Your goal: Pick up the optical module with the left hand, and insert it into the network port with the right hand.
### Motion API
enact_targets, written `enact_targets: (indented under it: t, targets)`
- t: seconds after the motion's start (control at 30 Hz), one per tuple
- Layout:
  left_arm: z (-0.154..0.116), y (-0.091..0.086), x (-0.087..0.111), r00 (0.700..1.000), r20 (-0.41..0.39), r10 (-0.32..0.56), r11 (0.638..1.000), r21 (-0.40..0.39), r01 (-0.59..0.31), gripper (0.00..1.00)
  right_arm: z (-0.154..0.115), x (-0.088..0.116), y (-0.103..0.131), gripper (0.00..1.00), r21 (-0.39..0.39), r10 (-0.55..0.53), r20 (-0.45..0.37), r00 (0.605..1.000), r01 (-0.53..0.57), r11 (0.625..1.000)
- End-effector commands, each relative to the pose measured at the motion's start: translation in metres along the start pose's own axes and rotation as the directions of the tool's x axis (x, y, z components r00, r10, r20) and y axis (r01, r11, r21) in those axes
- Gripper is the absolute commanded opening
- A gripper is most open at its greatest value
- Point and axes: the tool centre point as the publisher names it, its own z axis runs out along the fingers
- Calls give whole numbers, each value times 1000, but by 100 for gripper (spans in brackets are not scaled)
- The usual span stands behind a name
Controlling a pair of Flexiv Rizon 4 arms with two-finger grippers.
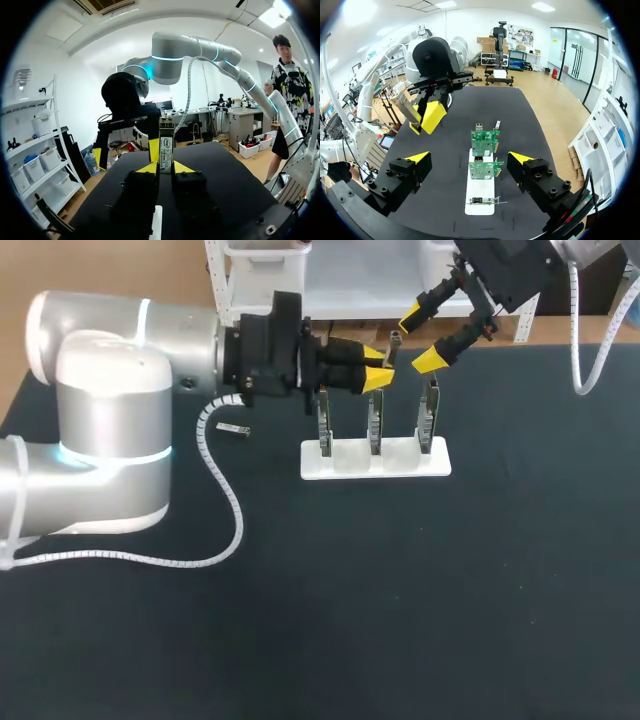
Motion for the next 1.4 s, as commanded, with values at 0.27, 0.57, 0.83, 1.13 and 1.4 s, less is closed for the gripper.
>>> enact_targets:
  t: [0.27, 0.57, 0.83, 1.13, 1.4]
  targets:
    - [14, 11, 3, 1000, -8, 5, 1000, 22, -5, 0, 0, 0, 1, 100, 2, 0, 0, 1000, 0, 1000]
    - [8, 13, 7, 1000, -21, -2, 1000, 10, 2, 0, 0, 0, 1, 100, 2, 0, 0, 1000, 0, 1000]
    - [9, 13, 10, 999, -30, -13, 1000, 4, 13, 0, 0, 0, 1, 100, 2, 0, 0, 1000, 0, 1000]
    - [12, 14, 10, 1000, -20, -8, 1000, 9, 8, 0, 0, 0, 1, 100, 2, 0, 0, 1000, 0, 1000]
    - [15, 18, 8, 1000, 1, 2, 1000, 9, -2, 0, 0, 0, 1, 100, 2, 0, 0, 1000, 0, 1000]
